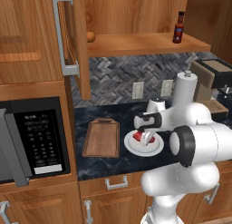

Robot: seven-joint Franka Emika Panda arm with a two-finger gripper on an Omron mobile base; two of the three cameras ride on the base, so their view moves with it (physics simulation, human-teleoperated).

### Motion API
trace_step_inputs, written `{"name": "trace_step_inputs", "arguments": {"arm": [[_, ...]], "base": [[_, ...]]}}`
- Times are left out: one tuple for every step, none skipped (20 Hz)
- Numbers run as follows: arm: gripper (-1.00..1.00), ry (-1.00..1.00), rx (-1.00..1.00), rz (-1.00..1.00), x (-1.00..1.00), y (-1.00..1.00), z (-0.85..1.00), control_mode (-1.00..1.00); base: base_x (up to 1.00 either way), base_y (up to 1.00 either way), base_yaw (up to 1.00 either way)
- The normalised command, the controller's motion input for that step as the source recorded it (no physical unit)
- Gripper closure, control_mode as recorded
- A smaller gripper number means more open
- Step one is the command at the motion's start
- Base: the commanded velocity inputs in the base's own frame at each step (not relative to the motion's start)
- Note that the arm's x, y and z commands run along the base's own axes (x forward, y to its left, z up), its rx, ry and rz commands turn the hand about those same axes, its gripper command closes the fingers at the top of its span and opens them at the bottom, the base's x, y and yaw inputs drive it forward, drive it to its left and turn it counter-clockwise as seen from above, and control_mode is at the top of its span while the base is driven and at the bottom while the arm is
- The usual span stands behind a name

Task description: Pick the steak from the plate and place it on the cutting board. Then pick the condiment bottle from the cabinet and place it next to the cutting board.

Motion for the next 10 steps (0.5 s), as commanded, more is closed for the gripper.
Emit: {"name": "trace_step_inputs", "arguments": {"arm": [[1.00, 0.00, 0.00, 0.03, -0.01, 0.00, 0.21, -1.00], [1.00, 0.00, 0.00, 0.03, 0.00, 0.00, 0.19, -1.00], [1.00, 0.00, 0.00, 0.02, 0.00, 0.00, 0.19, -1.00], [1.00, 0.00, 0.00, 0.01, 0.00, 0.00, 0.21, -1.00], [1.00, 0.00, 0.01, 0.01, 0.00, 0.00, 0.22, -1.00], [1.00, 0.00, 0.01, 0.01, 0.00, 0.00, 0.24, -1.00], [1.00, 0.00, 0.01, 0.00, 0.00, 0.00, 0.25, -1.00], [1.00, 0.00, 0.01, 0.00, 0.00, 0.00, 0.25, -1.00], [1.00, 0.00, 0.01, 0.00, 0.00, 0.00, 0.24, -1.00], [1.00, 0.00, 0.01, 0.00, 0.00, 0.00, 0.24, -1.00]], "base": [[0.00, 0.00, 0.00], [0.00, 0.00, 0.00], [0.00, 0.00, 0.00], [0.00, 0.00, 0.00], [0.00, 0.00, 0.00], [0.00, 0.00, 0.00], [0.00, 0.00, 0.00], [0.00, 0.00, 0.00], [0.00, 0.00, 0.00], [0.00, 0.00, 0.00]]}}
